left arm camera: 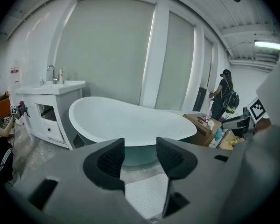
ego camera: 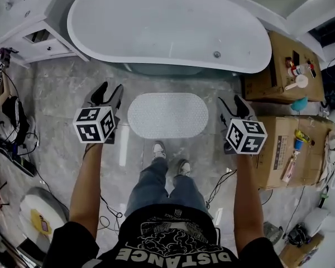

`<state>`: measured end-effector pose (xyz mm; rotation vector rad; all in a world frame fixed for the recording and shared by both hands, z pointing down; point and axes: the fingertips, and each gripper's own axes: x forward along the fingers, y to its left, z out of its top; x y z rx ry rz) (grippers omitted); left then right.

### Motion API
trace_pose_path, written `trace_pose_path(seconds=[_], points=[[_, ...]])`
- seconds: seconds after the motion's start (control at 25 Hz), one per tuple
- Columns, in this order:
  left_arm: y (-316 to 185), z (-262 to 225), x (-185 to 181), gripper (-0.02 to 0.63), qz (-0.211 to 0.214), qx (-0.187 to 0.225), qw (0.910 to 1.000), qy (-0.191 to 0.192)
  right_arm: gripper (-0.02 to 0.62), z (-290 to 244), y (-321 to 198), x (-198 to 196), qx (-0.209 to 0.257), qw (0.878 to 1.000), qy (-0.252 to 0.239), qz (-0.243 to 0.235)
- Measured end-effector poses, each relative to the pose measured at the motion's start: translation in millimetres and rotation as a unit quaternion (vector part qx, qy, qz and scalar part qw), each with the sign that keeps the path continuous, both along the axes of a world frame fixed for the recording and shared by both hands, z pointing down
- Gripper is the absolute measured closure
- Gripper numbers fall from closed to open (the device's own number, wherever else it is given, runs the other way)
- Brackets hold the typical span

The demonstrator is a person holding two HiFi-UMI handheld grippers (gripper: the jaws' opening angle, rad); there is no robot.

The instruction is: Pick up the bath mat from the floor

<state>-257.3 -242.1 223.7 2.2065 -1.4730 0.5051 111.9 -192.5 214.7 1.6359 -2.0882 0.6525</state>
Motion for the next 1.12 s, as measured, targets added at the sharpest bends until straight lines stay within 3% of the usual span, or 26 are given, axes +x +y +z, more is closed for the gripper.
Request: trace_pose_path(seconds=[0.36,0.6,1.12], points=[[21,73,13,0.368,0.003,-0.042,0.9991,0.002,0.314,70,21,21,-0.041,0.999,-0.001,0.007],[39,128,8,0.356,-0.029,-0.062,0.9977,0.004,0.31,129,36,34,-0.06,0.998,-0.016,0.001],[75,242,9,0.336,-0.037,-0.064,0.997,-0.022,0.302,250,55,68,-0.072,0.997,-0.03,-0.007]])
